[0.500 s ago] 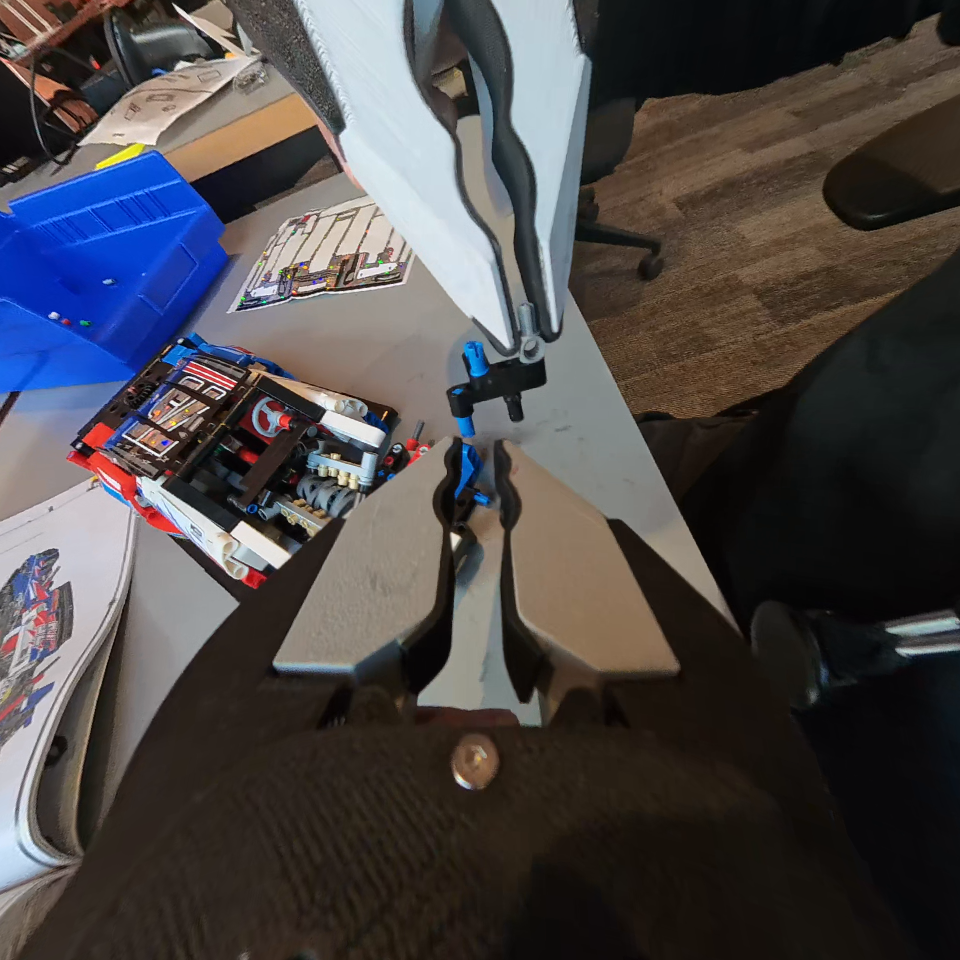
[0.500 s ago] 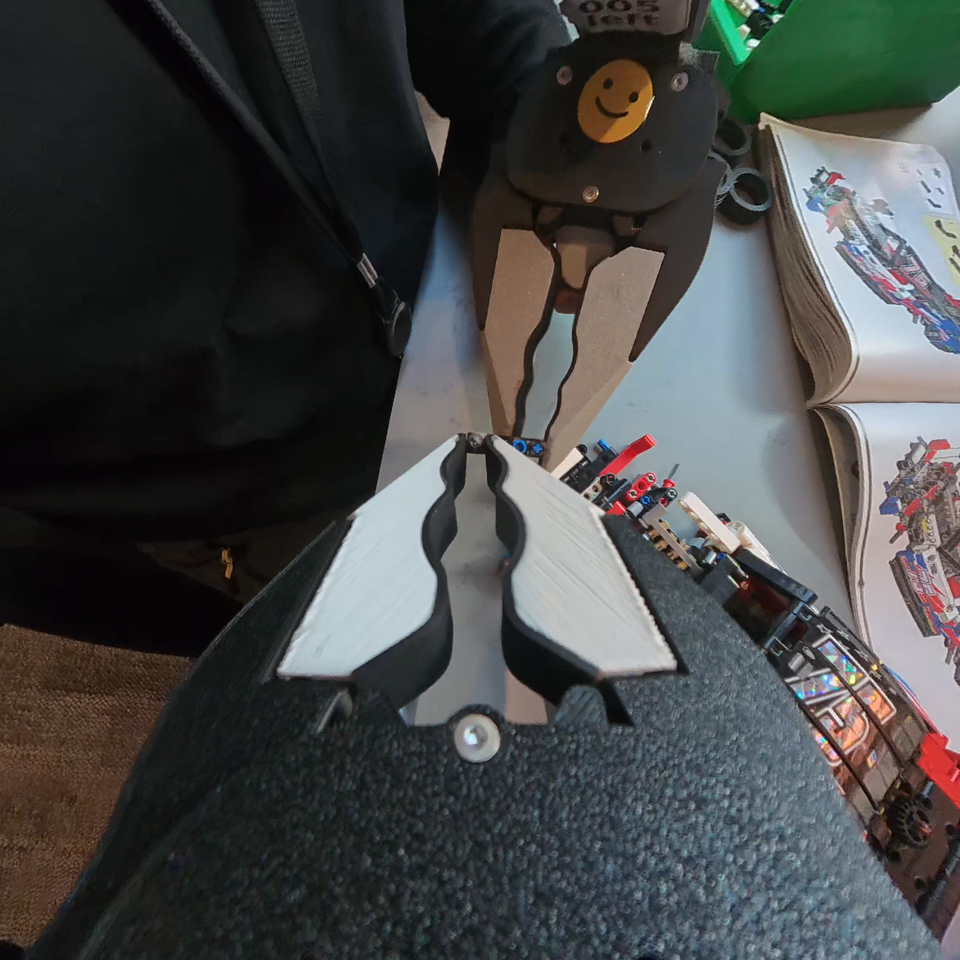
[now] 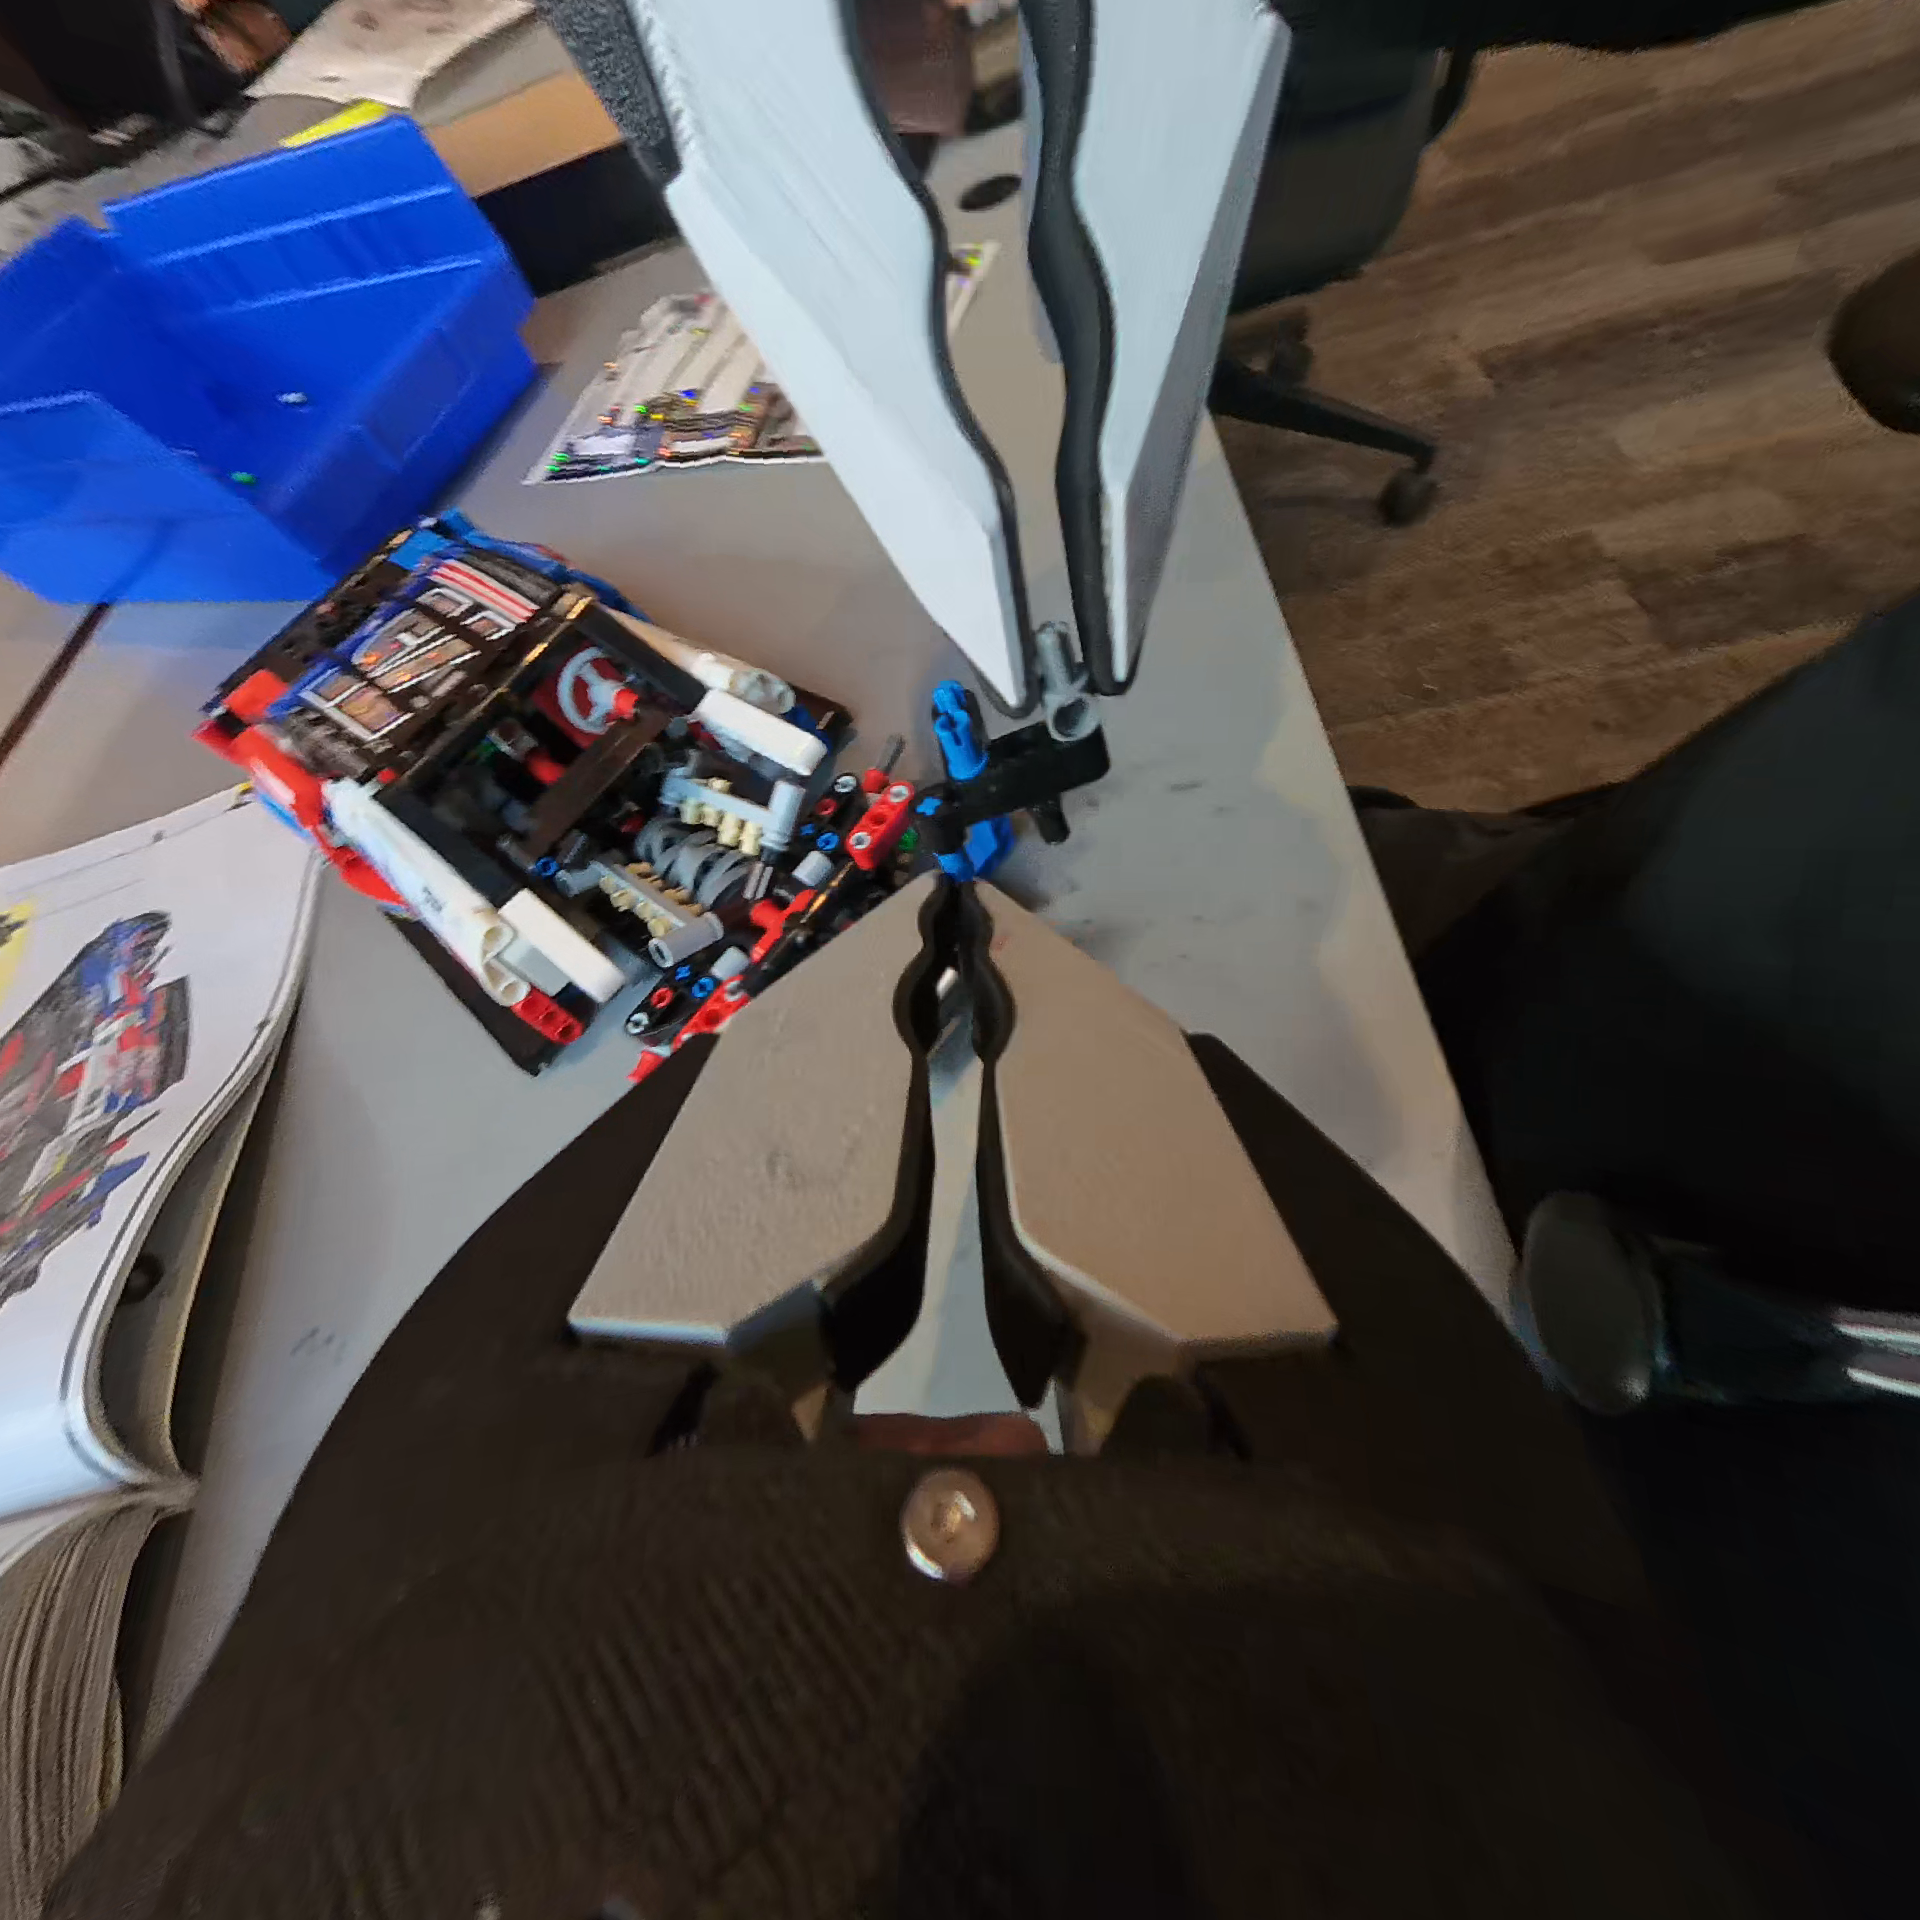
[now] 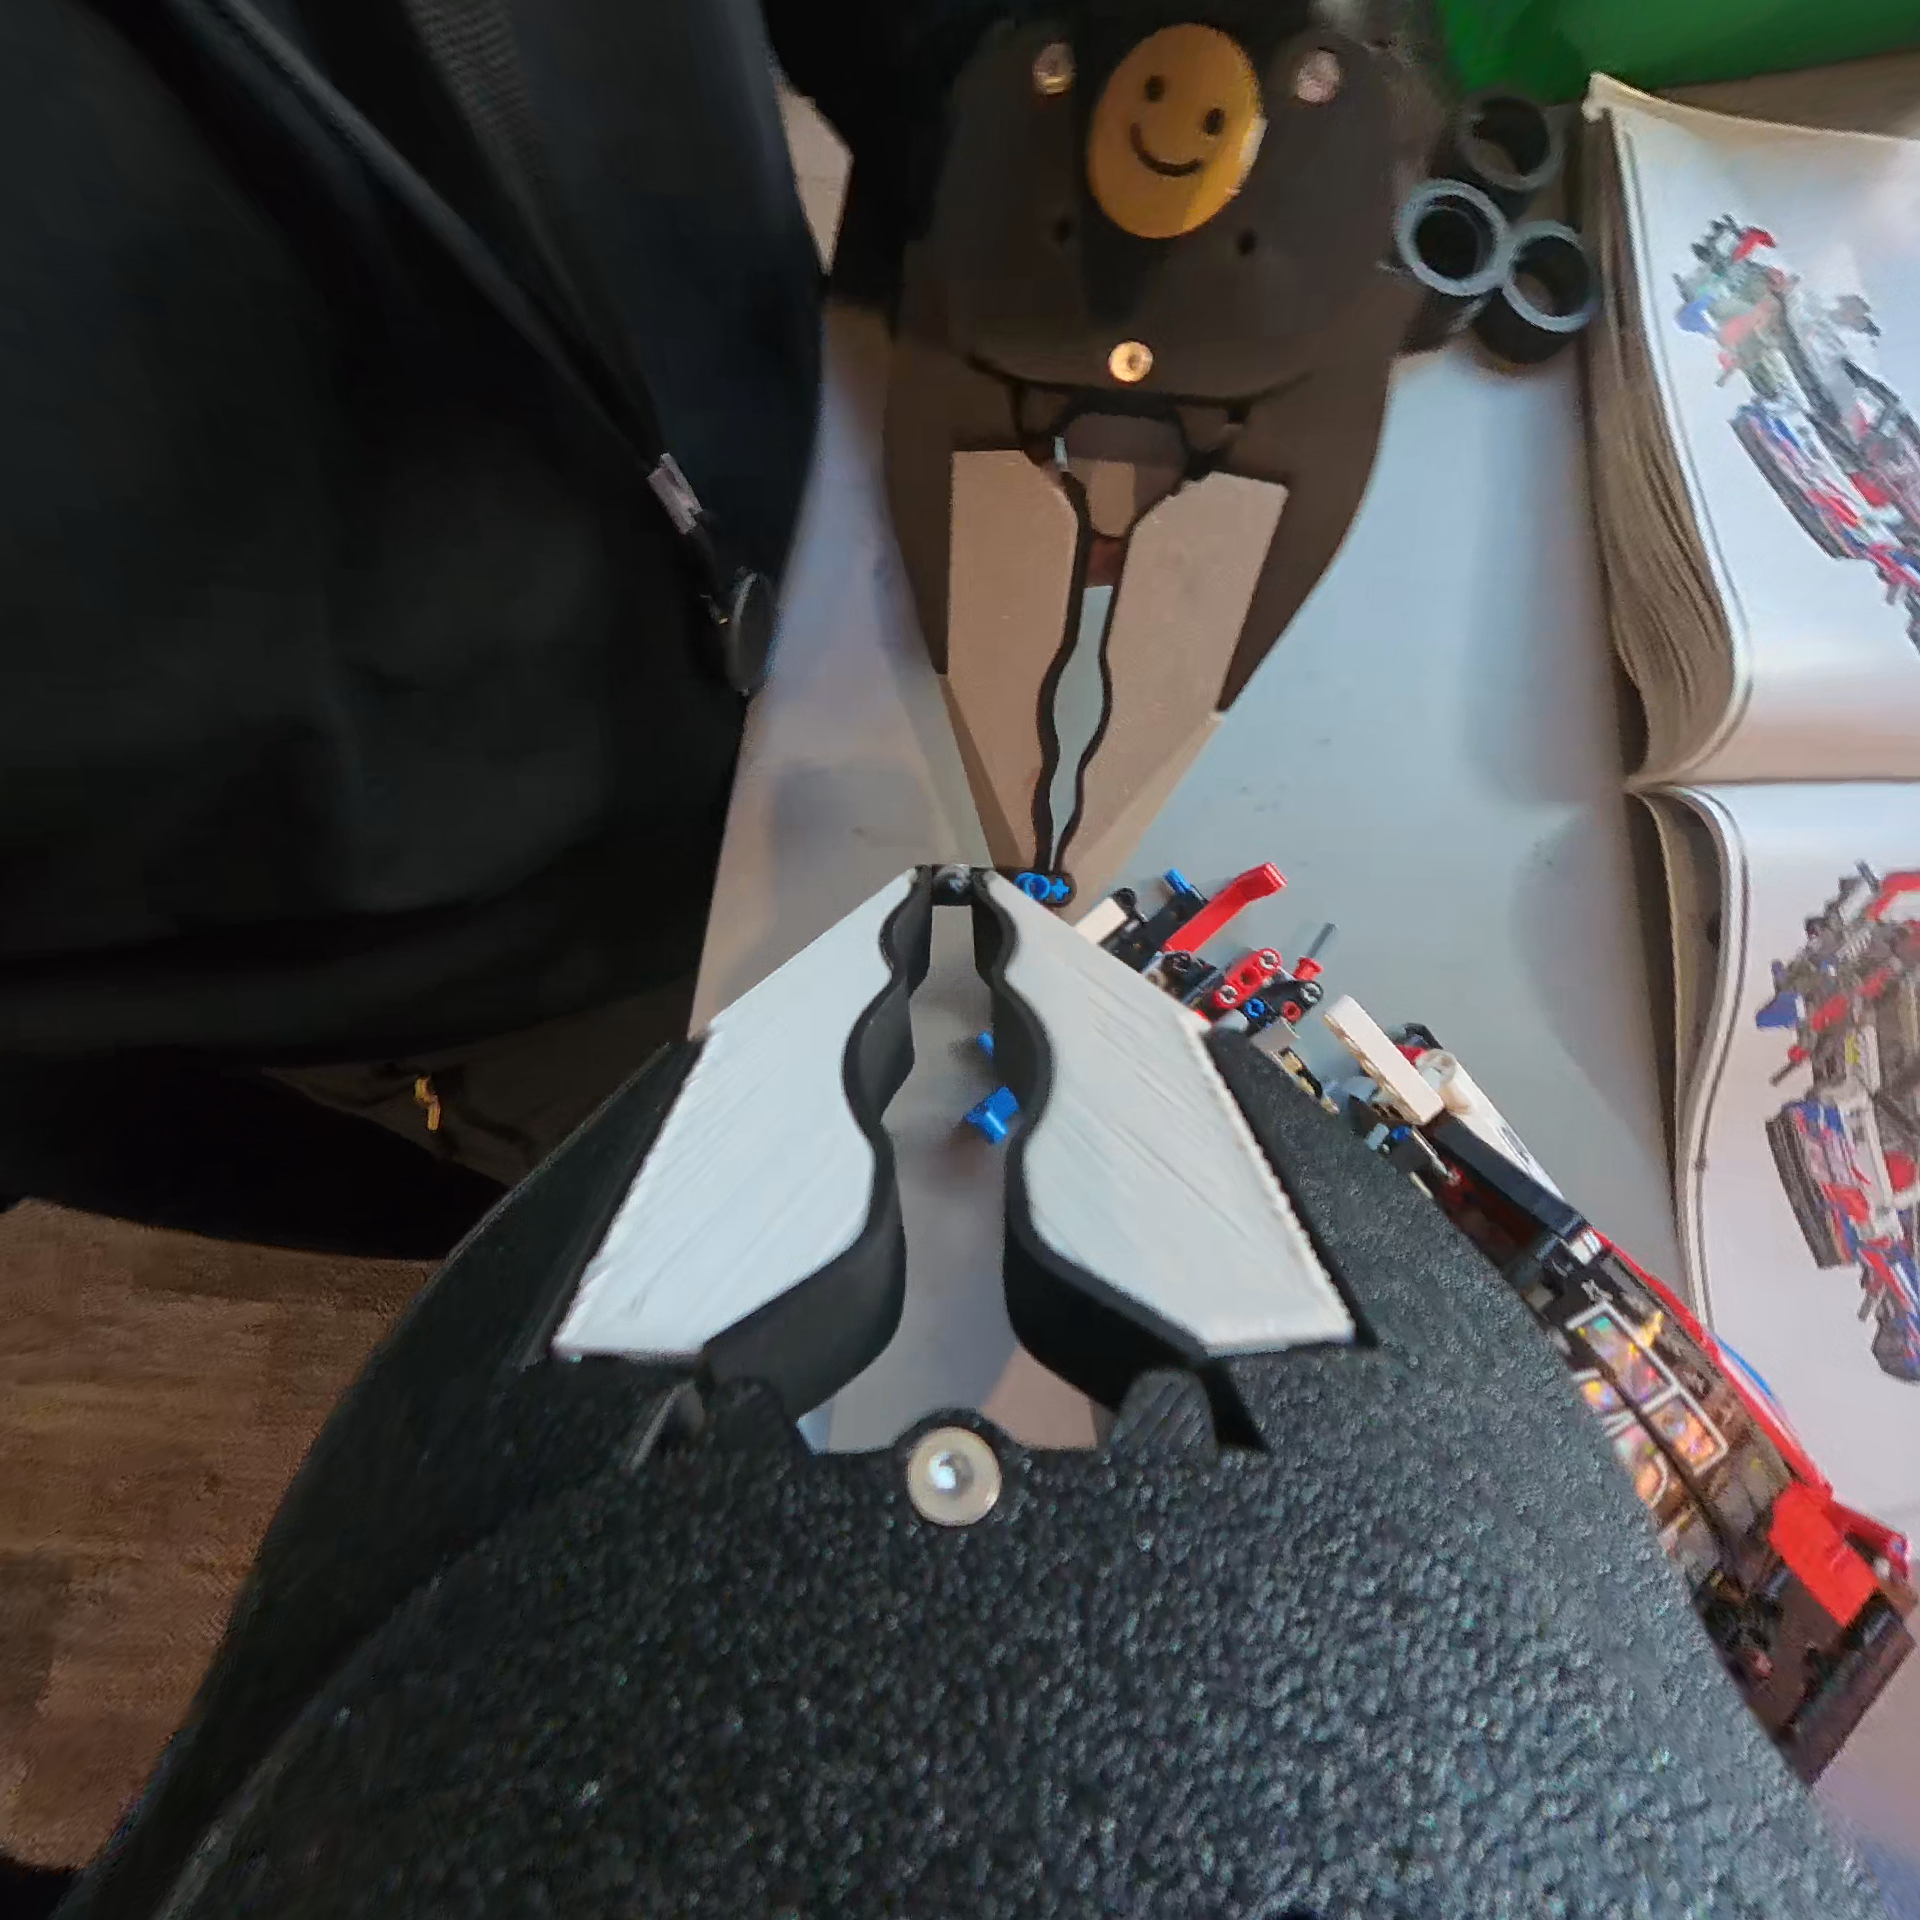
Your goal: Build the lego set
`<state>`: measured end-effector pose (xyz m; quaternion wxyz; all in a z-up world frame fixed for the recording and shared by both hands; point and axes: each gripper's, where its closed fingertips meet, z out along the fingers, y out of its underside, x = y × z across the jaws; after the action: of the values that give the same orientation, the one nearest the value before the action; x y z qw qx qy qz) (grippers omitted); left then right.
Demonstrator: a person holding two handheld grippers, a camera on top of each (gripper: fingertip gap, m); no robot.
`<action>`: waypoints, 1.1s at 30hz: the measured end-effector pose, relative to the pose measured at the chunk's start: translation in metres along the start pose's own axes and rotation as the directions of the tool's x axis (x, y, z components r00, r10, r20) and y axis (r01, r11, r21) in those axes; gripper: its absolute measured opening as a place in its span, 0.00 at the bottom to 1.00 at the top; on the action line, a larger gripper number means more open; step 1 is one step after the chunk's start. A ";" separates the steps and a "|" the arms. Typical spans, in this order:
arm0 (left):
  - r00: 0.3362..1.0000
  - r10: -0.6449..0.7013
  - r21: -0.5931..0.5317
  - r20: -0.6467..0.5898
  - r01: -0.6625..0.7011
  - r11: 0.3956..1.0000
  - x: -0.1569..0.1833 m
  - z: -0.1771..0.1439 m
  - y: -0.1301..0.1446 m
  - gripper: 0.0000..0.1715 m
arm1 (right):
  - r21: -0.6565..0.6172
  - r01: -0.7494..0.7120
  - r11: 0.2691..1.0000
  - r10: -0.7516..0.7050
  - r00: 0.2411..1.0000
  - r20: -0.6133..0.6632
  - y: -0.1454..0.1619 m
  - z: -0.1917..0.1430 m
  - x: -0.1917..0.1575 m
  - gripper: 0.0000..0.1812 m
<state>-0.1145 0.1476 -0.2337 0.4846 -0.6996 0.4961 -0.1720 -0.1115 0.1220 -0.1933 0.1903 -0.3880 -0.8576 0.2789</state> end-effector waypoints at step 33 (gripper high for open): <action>1.000 -0.023 -0.261 -0.002 0.022 0.965 0.025 0.001 0.056 0.06 | 0.291 -0.684 0.669 0.728 0.682 -0.068 0.058 0.046 -0.033 0.08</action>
<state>-0.1326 0.1248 -0.2879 0.3853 -0.7624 0.5075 -0.1126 -0.0827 0.1129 -0.2688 0.1887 -0.6875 -0.5778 0.3974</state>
